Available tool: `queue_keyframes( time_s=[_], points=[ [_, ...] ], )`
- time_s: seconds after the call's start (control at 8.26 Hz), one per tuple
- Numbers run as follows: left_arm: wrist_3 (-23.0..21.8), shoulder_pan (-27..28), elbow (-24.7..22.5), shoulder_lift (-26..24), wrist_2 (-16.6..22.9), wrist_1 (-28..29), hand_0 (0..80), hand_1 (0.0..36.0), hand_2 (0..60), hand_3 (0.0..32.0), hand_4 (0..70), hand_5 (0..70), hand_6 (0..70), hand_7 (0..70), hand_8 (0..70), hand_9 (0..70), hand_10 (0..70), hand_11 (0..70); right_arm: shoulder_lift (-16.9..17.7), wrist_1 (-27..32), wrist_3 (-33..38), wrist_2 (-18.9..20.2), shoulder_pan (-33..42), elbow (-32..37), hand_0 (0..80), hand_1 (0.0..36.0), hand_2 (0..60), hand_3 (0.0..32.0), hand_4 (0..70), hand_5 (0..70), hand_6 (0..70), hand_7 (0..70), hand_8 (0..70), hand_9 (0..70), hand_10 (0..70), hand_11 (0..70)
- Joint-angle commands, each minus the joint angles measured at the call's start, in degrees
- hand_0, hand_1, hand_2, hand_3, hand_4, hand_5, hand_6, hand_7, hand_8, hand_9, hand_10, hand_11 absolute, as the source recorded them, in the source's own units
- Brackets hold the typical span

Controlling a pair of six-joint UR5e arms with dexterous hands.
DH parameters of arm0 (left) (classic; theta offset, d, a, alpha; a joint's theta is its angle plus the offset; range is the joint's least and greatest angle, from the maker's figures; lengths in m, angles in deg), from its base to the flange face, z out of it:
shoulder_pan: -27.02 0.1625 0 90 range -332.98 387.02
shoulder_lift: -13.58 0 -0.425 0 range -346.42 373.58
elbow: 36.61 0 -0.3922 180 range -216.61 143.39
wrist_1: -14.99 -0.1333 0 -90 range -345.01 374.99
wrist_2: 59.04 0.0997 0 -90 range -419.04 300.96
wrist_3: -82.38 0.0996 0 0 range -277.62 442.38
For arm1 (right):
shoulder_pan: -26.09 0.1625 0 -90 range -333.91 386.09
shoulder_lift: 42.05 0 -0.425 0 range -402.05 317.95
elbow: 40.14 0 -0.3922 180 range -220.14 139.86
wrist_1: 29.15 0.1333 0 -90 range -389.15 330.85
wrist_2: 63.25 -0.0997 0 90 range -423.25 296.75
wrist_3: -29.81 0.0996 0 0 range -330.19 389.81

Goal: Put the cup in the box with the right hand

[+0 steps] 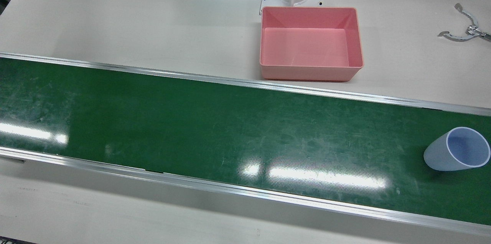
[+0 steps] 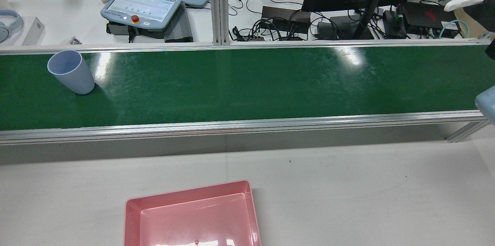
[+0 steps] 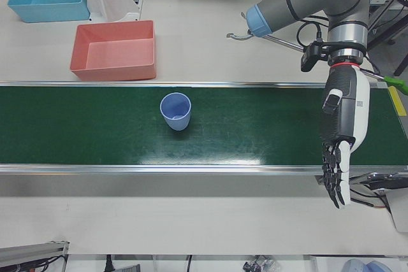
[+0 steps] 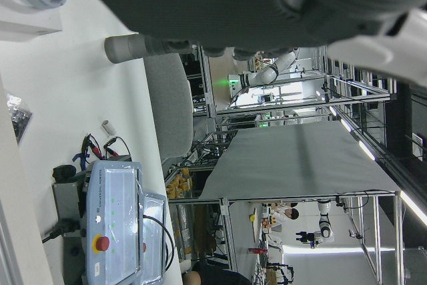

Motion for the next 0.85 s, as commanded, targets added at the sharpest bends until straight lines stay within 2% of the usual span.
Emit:
queue_keyframes(
  time_s=[0.0, 0.73],
  points=[
    [0.0, 0.0, 0.0, 0.0, 0.0, -0.1, 0.0, 0.0, 0.0, 0.0, 0.0, 0.0, 0.0, 0.0, 0.0, 0.0, 0.0, 0.0, 0.2, 0.0, 0.0, 0.1, -0.1, -0.3, 56.3, 10.7, 0.0, 0.0, 48.7, 6.3, 19.7, 70.0, 16.1, 35.6, 12.1, 18.8],
    [0.0, 0.0, 0.0, 0.0, 0.0, 0.0, 0.0, 0.0, 0.0, 0.0, 0.0, 0.0, 0.0, 0.0, 0.0, 0.0, 0.0, 0.0, 0.3, -0.1, -0.1, 0.1, -0.1, -0.3, 56.3, 10.8, 0.0, 0.0, 49.1, 6.3, 19.9, 70.0, 16.2, 35.9, 11.8, 18.4]
  ],
)
